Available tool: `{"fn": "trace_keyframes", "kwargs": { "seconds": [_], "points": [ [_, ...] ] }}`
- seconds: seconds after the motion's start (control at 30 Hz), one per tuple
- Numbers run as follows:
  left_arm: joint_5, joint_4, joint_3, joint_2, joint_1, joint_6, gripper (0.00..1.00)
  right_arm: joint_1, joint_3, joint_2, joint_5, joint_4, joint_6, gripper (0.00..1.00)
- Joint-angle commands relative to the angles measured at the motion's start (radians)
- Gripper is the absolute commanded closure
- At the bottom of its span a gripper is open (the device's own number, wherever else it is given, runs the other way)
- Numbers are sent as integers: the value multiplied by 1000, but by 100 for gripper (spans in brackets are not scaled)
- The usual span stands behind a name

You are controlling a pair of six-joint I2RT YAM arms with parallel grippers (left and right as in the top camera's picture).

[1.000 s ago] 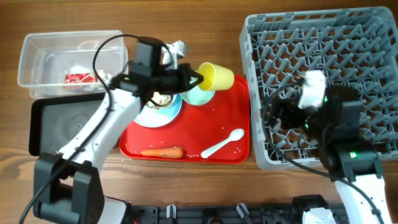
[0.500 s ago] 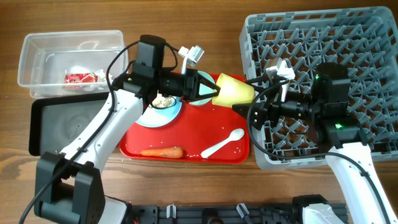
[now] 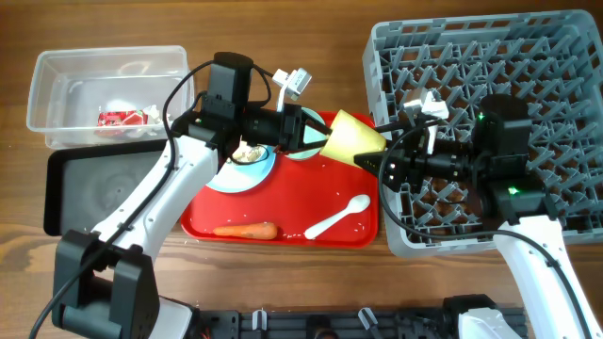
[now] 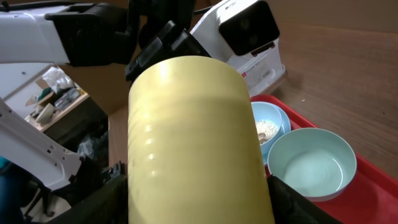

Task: Sort waste into correct bins and load items into the dishwasher rack
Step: 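Grasp the yellow cup with the left gripper and hand it to the right gripper, then place the yellow cup in the dish rack with the right gripper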

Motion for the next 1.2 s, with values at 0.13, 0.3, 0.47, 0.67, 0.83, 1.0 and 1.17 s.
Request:
{"fn": "trace_keyframes", "kwargs": {
  "seconds": [0.13,0.3,0.47,0.67,0.83,1.0,1.17],
  "points": [
    [-408,-158,8,-6,-7,114,57,3,13,5,293,-113,28,51],
    [-1069,-476,8,-66,-6,135,44,-43,102,-60,609,-372,176,62],
    [-1341,-604,8,-227,-6,135,40,-180,467,-24,1018,-802,185,62],
    [-1340,-610,8,-261,-6,135,39,-496,578,180,1182,-949,232,62],
    [-1340,-610,8,-260,-6,135,37,-658,578,352,1171,-930,256,62],
    [-1340,-619,8,-260,-6,135,37,-711,575,461,1172,-892,272,54],
    [-1340,-621,8,-260,-6,135,36,-717,573,509,1172,-889,279,19]
  ]
}}
